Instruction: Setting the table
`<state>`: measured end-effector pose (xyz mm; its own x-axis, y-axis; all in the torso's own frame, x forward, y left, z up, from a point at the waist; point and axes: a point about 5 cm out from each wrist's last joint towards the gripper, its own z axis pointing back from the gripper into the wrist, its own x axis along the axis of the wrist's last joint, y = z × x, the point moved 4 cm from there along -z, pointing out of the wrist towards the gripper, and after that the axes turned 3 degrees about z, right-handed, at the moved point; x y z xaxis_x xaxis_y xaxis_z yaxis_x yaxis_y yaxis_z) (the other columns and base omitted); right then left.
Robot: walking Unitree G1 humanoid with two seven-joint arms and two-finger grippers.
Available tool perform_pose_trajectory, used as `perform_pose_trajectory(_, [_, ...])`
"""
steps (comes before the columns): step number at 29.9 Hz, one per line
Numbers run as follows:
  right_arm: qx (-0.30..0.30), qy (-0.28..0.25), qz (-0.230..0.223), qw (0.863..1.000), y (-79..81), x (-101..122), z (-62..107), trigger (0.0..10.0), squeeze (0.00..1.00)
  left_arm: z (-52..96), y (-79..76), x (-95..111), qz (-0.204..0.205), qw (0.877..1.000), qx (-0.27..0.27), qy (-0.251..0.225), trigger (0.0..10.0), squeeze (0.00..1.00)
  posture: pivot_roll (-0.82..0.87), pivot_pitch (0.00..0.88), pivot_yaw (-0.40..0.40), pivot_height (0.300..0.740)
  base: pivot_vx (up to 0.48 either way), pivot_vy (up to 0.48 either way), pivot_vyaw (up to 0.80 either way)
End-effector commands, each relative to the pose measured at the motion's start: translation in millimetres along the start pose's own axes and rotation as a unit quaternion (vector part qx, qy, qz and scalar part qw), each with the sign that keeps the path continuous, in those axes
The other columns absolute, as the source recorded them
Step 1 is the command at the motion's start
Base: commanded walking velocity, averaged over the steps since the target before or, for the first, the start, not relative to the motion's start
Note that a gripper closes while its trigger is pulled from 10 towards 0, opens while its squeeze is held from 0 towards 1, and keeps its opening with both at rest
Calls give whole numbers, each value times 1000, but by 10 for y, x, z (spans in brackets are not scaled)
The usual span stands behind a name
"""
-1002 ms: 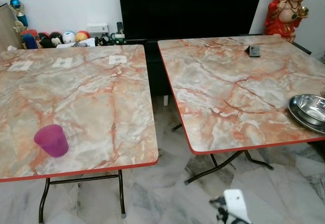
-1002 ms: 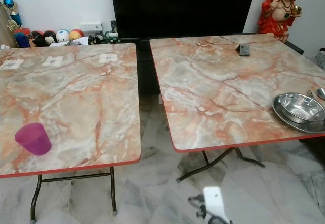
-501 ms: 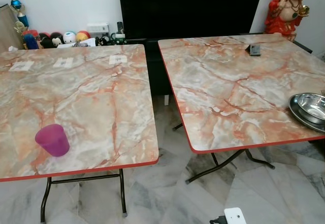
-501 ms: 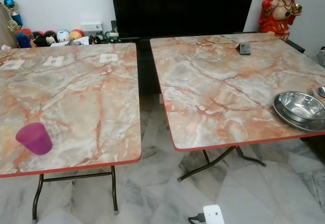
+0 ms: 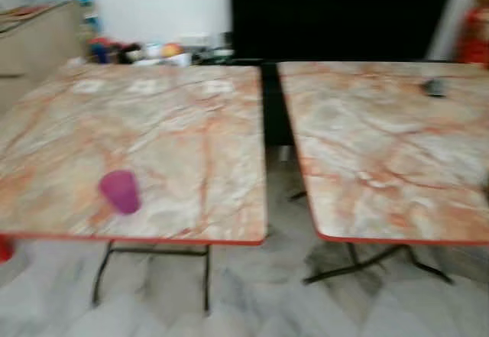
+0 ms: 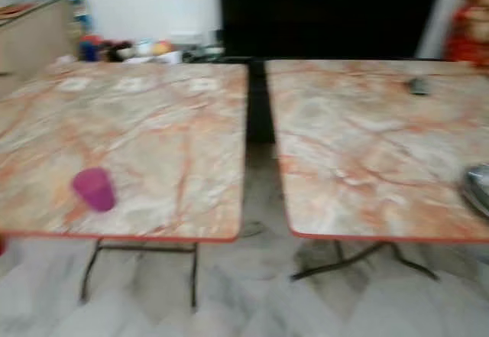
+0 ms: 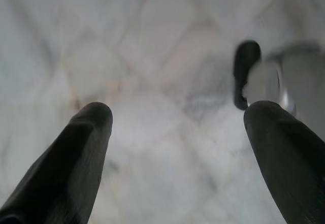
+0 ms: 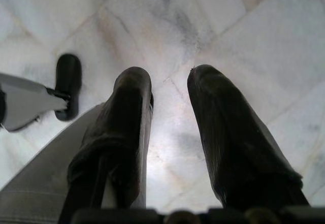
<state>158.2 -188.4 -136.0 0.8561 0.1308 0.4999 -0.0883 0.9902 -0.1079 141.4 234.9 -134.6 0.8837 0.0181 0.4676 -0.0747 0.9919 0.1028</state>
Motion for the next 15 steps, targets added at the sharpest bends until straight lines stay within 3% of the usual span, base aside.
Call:
perform_pose_trajectory(1, [3, 3, -8, 1000, 23, -53, 12, 10000, 0, 4, 35, -4, -7, 1000, 2, 2, 10000, 0, -14, 28, 28, 740, 0, 0, 800])
perform_pose_trajectory(4, [-3, 7, -15, 1000, -105, -115, 33, 10000, 0, 5, 35, -8, -7, 1000, 2, 2, 10000, 0, -14, 23, 28, 740, 0, 0, 696])
perform_pose_trajectory(8, [-15, 9, -19, 1000, -299, -129, 52, 10000, 0, 2, 24, -2, -3, 1000, 2, 0, 10000, 0, -10, 25, 13, 740, 0, 0, 0])
perform_pose_trajectory(15, [-17, 5, -12, 1000, -340, -46, 35, 10000, 0, -4, -10, 18, 5, 1000, 2, -4, 10000, 0, -6, 27, -11, 740, 0, 0, 0])
